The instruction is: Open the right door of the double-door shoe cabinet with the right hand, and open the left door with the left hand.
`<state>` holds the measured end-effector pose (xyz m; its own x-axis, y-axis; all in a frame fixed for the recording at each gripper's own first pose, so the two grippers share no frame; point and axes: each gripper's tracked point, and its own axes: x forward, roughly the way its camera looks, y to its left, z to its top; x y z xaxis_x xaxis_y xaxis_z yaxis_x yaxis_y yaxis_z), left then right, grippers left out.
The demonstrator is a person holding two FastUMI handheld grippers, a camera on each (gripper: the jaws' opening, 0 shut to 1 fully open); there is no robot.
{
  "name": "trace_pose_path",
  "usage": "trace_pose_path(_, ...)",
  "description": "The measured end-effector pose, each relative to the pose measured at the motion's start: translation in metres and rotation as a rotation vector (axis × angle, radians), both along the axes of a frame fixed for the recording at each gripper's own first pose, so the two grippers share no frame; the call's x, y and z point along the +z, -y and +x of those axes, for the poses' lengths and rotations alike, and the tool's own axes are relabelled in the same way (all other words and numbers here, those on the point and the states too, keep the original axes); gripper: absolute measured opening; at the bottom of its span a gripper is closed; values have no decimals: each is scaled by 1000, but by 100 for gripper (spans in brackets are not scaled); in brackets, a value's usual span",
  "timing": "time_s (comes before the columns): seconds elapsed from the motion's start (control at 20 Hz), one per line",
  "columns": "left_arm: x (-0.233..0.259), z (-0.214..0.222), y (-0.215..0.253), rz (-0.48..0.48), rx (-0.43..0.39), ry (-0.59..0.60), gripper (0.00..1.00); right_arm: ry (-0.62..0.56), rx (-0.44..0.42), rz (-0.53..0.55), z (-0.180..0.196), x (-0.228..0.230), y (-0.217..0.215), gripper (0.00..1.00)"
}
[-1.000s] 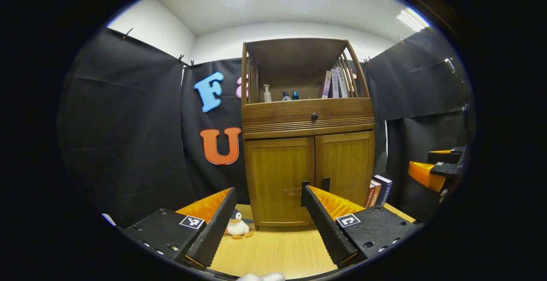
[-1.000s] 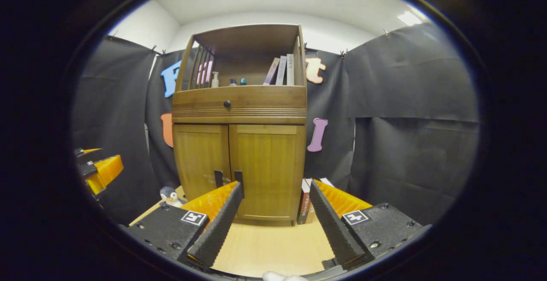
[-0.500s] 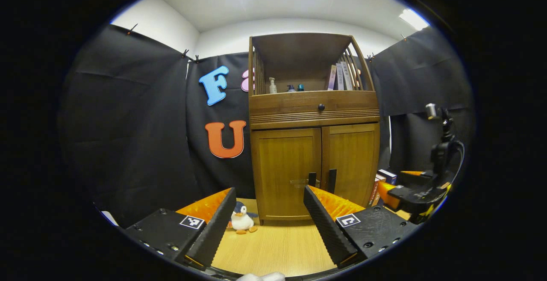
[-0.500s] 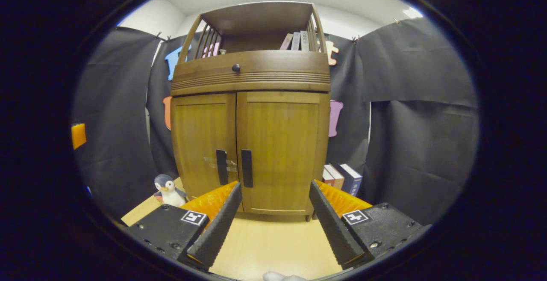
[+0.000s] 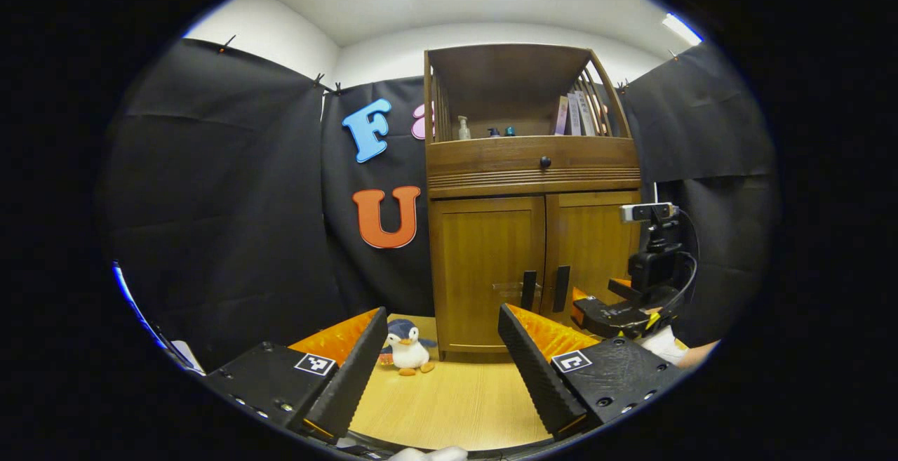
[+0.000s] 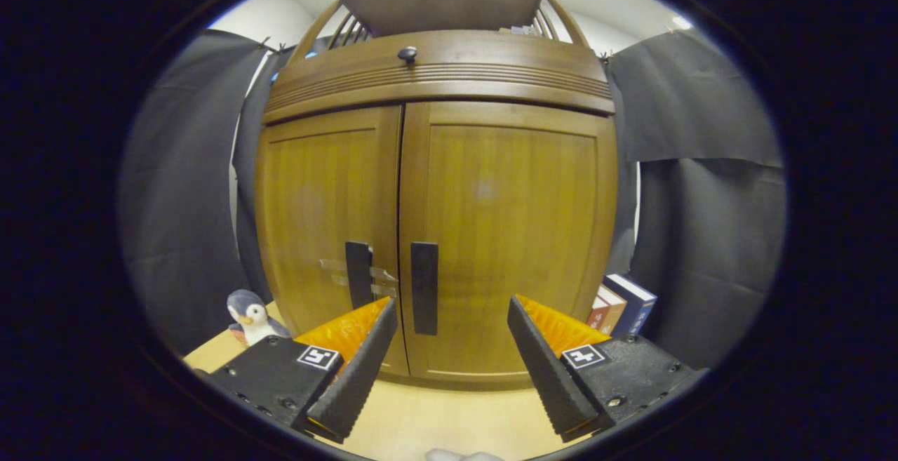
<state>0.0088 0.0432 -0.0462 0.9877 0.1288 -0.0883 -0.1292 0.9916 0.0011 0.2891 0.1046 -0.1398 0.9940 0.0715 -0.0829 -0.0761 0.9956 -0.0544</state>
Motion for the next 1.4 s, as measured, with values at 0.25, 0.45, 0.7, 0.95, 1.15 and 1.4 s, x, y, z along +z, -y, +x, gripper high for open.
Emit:
trace_pose_path(0.25,3,0,-3,9,56,-8,96,-26,-5,-19,53,-11,-18,99)
trace_pose_path(0.45,4,1,-6,12,98,-10,96,-42,-19,-28,83,-19,-21,96)
trace_pose_path(0.7,3,0,-7,11,114,-17,96,-66,-26,-15,100,-24,-19,72)
trace_pose_path(0.95,1,2,-7,1,118,-25,96,-83,-25,-13,106,-27,-25,57)
trace_pose_path(1.15,2,1,-5,-18,111,-20,96,-81,-36,-13,108,-29,-29,40)
trace_pose_path(1.4,0,-2,-7,-20,117,-12,96,-113,-7,7,105,-30,-26,36)
